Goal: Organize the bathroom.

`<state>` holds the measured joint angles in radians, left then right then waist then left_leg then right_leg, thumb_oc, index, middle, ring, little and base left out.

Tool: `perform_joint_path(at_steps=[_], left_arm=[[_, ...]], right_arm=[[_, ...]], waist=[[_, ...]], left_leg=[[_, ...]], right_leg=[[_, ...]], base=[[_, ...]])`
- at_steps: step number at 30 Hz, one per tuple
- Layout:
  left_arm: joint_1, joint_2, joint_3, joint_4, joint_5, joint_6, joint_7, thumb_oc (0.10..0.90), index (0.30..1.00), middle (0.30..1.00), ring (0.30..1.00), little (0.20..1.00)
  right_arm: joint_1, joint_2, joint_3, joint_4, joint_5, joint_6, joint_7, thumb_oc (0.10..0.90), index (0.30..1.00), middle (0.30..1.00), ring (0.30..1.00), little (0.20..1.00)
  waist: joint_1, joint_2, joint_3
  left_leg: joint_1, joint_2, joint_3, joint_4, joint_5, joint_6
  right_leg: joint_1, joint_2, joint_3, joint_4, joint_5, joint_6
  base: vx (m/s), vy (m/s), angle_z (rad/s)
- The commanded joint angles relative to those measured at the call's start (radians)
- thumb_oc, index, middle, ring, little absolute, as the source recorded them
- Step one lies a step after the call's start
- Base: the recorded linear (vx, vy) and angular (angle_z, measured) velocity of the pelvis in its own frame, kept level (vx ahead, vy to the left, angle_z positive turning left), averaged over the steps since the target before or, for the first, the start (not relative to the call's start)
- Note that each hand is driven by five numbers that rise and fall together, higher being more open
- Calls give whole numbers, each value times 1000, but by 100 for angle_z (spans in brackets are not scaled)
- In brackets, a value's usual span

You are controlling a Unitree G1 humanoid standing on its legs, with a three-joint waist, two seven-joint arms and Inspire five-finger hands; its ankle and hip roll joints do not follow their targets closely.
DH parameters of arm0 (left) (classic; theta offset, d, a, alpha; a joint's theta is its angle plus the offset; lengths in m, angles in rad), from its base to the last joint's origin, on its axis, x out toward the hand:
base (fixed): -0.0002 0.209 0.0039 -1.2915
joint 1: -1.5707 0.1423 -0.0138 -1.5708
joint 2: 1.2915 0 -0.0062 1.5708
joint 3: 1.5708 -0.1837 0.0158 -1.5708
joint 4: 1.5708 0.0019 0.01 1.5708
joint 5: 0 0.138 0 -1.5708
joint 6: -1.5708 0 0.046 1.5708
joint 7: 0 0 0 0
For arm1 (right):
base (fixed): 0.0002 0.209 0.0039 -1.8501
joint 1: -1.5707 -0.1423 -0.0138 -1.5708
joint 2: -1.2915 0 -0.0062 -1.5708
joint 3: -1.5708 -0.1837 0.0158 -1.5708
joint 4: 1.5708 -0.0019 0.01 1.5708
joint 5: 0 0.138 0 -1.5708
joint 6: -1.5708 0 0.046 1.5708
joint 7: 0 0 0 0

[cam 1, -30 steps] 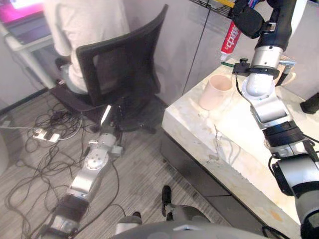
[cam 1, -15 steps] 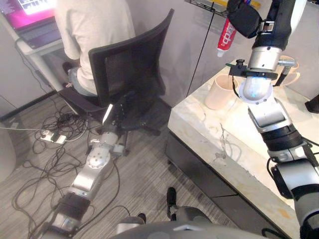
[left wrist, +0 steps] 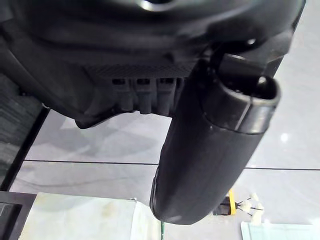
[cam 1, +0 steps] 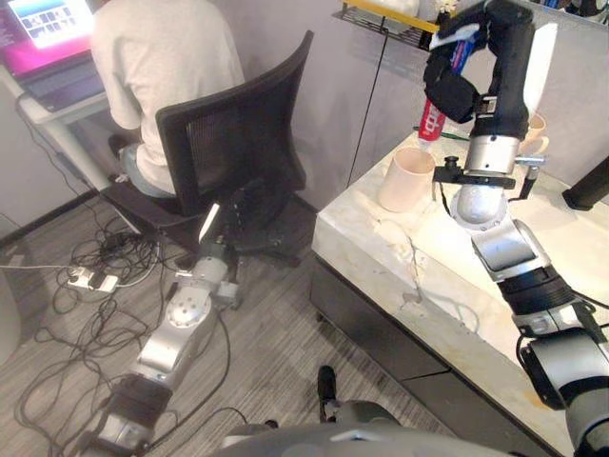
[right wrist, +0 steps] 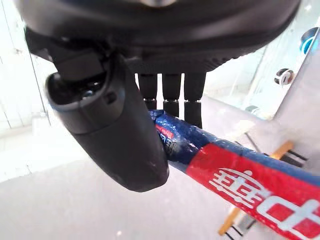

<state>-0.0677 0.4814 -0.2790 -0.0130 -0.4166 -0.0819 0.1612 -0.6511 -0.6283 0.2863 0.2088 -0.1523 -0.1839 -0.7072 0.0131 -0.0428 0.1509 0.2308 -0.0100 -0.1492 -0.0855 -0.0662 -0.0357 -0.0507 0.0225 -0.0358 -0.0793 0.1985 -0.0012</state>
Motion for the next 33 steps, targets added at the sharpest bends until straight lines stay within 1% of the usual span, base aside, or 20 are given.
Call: perform_joint_path(at_steps=[1, 5, 6, 12, 19, 20, 21, 25, 28, 33], left_arm=[[11, 48, 0, -103, 27, -98, -12, 800, 900, 900, 900, 900], [25, 53, 8, -111, 24, -97, -16, 800, 900, 900, 900, 900], [29, 55, 9, -110, 24, -100, -20, 800, 900, 900, 900, 900], [40, 55, 9, -110, 25, -111, -32, 800, 900, 900, 900, 900], [45, 46, 5, -119, 36, -97, -24, 800, 900, 900, 900, 900], [46, 45, 6, -119, 37, -96, -24, 800, 900, 900, 900, 900], [46, 43, 5, -118, 40, -96, -19, 800, 900, 900, 900, 900], [47, 37, 7, -117, 48, -98, -6, 800, 900, 900, 900, 900], [46, 27, 11, -122, 63, -91, 10, 800, 900, 900, 900, 900], [35, 17, 7, -121, 76, -86, 27, 800, 900, 900, 900, 900]], right_arm=[[-116, -25, -29, 35, -43, -115, -64, 400, 300, 300, 300, 300], [-105, -19, -32, 46, -36, -118, -77, 400, 300, 300, 300, 300], [-98, -19, -34, 49, -32, -127, -79, 400, 300, 300, 300, 300], [-46, 4, -45, 38, -31, -128, -98, 400, 300, 300, 300, 300], [42, 50, -62, 7, -12, -152, -78, 400, 300, 300, 300, 300], [49, 54, -64, 3, -5, -152, -71, 438, 356, 356, 356, 356], [69, 67, -69, -8, 49, -156, -52, 800, 900, 900, 900, 900], [114, 102, -81, -52, 61, -149, -27, 800, 900, 900, 900, 900], [150, 127, -86, -99, 83, -122, 2, 800, 900, 900, 900, 900], [163, 140, -86, -110, 99, -70, 18, 800, 900, 900, 900, 900]], waist=[[27, -7, -122], [30, -4, -120], [29, -3, -119], [20, 6, -116], [1, 14, -111], [0, 15, -110], [-6, 17, -108], [-19, 20, -105], [-32, 19, -103], [-40, 14, -100]], left_leg=[[-35, -90, 1, 71, 54, 33], [-33, -86, 1, 72, 61, 31], [-32, -85, 1, 72, 62, 30], [-32, -81, -5, 80, 72, 27], [-28, -80, 3, 72, 63, 26], [-28, -80, 4, 72, 63, 27], [-28, -80, 9, 72, 61, 27], [-25, -83, 14, 67, 54, 31], [-27, -88, 21, 66, 45, 35], [-31, -97, 30, 67, 22, 44]], right_leg=[[-4, 8, -28, -8, -42, 60], [-3, 8, -38, -8, -44, 57], [-3, 8, -40, -8, -45, 57], [-2, 10, -37, -8, -46, 53], [-11, 11, -29, -8, -42, 56], [-12, 11, -28, -8, -41, 57], [-15, 11, -25, -8, -39, 57], [-21, 13, -13, -8, -34, 59], [-26, 14, 1, -8, -29, 61], [-33, 12, 15, -8, -21, 66]], base=[[59, -42, 4], [56, -32, 8], [69, -29, 6], [52, -14, 5], [7, 2, 1], [-8, 26, -4], [-9, 29, -4], [-20, 38, -4], [-51, 44, -6], [-66, 49, -8]])
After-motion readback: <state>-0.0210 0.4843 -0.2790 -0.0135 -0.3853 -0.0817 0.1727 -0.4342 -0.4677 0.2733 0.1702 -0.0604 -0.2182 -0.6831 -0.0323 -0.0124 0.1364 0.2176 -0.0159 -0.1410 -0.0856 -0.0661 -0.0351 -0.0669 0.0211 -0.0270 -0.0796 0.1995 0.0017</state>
